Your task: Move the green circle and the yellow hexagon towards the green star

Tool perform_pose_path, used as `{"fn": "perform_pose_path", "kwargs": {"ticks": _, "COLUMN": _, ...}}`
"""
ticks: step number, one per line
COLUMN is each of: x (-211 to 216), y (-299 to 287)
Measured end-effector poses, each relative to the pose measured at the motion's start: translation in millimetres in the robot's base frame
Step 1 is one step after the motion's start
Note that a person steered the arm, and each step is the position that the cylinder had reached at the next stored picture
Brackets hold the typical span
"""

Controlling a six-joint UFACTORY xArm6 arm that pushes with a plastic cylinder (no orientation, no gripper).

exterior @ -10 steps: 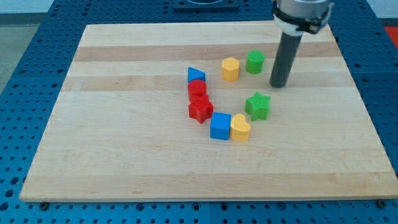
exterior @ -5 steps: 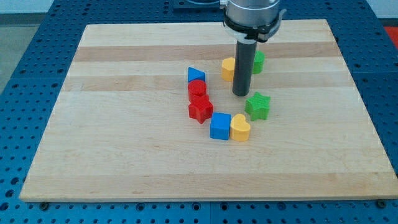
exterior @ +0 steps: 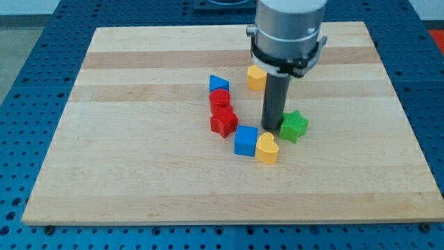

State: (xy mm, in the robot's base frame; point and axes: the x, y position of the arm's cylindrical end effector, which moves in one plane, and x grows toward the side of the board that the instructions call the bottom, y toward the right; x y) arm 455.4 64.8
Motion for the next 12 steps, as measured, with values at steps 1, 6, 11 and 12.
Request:
{"fn": "perform_pose_path", "kwargs": {"ticks": 1, "x": -31, "y": -5}}
{"fn": "perform_pose_path", "kwargs": {"ticks": 6, "x": -109, "y": 61}}
{"fn": "perform_pose_path", "kwargs": {"ticks": 11, "x": -165, "y": 39}}
{"fn": "perform_pose_path", "kwargs": {"ticks": 12, "x": -147, "y": 39}}
